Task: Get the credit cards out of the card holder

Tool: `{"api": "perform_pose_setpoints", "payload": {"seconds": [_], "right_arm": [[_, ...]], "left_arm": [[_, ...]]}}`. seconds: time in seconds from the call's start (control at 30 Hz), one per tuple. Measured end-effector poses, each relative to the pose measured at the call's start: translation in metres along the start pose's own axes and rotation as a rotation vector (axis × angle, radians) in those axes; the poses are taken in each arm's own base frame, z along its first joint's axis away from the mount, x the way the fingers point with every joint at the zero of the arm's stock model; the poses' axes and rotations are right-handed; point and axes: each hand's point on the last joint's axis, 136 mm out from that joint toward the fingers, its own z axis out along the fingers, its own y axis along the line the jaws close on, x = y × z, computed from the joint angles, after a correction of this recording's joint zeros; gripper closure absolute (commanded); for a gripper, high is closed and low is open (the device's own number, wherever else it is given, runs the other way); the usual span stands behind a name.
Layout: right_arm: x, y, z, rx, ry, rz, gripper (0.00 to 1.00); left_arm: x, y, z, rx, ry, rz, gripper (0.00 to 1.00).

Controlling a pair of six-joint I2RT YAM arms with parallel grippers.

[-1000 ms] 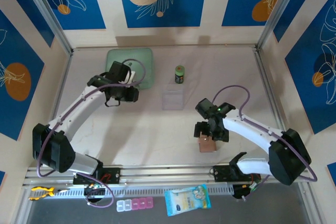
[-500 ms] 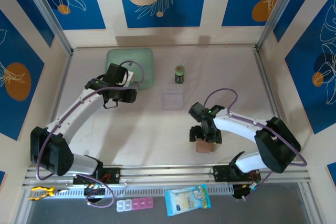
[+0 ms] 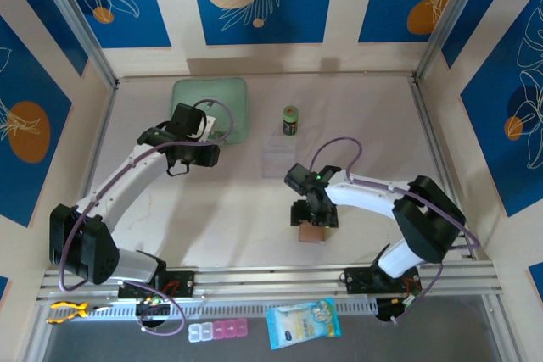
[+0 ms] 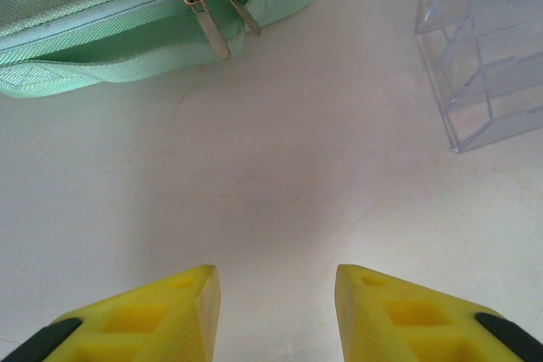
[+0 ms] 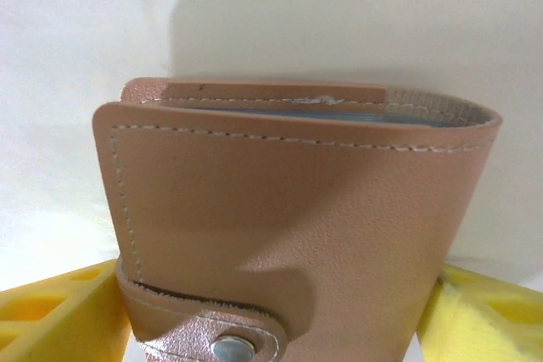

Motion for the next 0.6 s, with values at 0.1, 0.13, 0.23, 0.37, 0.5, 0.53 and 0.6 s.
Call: {"api": "perform_pose_setpoints", "payload": {"seconds": [0.1, 0.13, 0.23, 0.37, 0.5, 0.53, 0.6], "right_arm": [[-0.016, 0.016, 0.000, 0.002, -0.012, 0.000, 0.15], [-0.021, 0.020, 0.000, 0.002, -0.018, -0.002, 0.13], [-0.035, 0.028, 0.001, 0.006, -0.029, -0.010, 0.08], [-0.049, 0.024, 0.001, 0.016, -0.040, -0.002, 0.05], [-0.064, 0.011, 0.003, 0.028, -0.043, 0.024, 0.05], [-0.067, 0.008, 0.003, 0.030, -0.043, 0.030, 0.05], [-0.072, 0.001, 0.003, 0.032, -0.044, 0.043, 0.05]], "left_arm": [[0.000, 0.000, 0.000, 0.000, 0.000, 0.000, 0.60], [0.000, 0.000, 0.000, 0.000, 0.000, 0.000, 0.60], [0.000, 0.001, 0.000, -0.001, -0.001, -0.001, 0.60], [0.000, 0.001, 0.000, -0.002, -0.001, 0.002, 0.60], [0.000, 0.002, 0.001, -0.004, 0.002, 0.001, 0.60], [0.000, 0.002, 0.001, -0.004, 0.004, 0.001, 0.60], [0.001, 0.002, 0.002, -0.004, 0.006, 0.001, 0.60]]}}
